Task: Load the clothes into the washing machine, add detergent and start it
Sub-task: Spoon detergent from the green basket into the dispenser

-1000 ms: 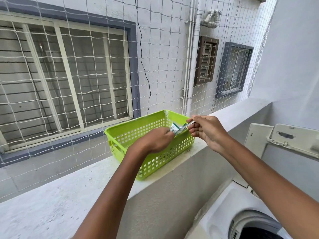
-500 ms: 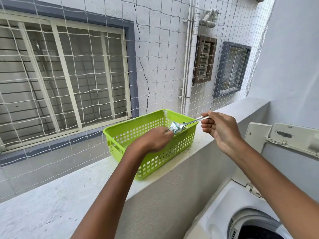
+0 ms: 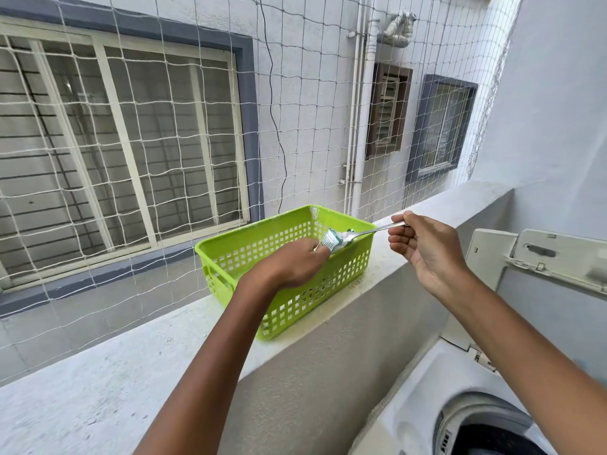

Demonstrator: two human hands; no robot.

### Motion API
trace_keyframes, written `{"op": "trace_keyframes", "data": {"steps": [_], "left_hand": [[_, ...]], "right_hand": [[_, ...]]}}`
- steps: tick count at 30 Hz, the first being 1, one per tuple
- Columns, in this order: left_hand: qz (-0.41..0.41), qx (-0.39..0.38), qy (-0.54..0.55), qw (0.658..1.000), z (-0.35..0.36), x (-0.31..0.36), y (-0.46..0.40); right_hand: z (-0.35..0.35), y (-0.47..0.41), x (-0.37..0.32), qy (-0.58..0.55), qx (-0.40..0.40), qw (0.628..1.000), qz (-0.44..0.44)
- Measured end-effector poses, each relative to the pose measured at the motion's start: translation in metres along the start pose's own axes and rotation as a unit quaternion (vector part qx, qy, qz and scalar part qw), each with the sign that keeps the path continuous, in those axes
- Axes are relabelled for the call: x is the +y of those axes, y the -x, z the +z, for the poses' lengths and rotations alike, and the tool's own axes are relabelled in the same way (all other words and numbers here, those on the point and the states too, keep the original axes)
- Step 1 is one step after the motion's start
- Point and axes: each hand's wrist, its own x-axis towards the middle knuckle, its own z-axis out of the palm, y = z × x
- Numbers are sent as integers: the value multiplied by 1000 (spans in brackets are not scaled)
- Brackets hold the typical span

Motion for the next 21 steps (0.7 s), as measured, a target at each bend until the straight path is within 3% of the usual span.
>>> {"op": "trace_keyframes", "data": {"steps": [7,14,18,21], "left_hand": [[1,-2,5,1000,0,0,0],[4,-5,4,1000,-1,3,1],[3,-5,1,1000,-1,3,1],[-1,-8,-2,1000,-2,4,2]], "right_hand": [[8,-3,3,49,-88,994,-41],[21,-8,16,304,-109,925,-201],[26,-8,18,351,-104,909,-198],[27,-9,15,332,-116,923,-156]]}}
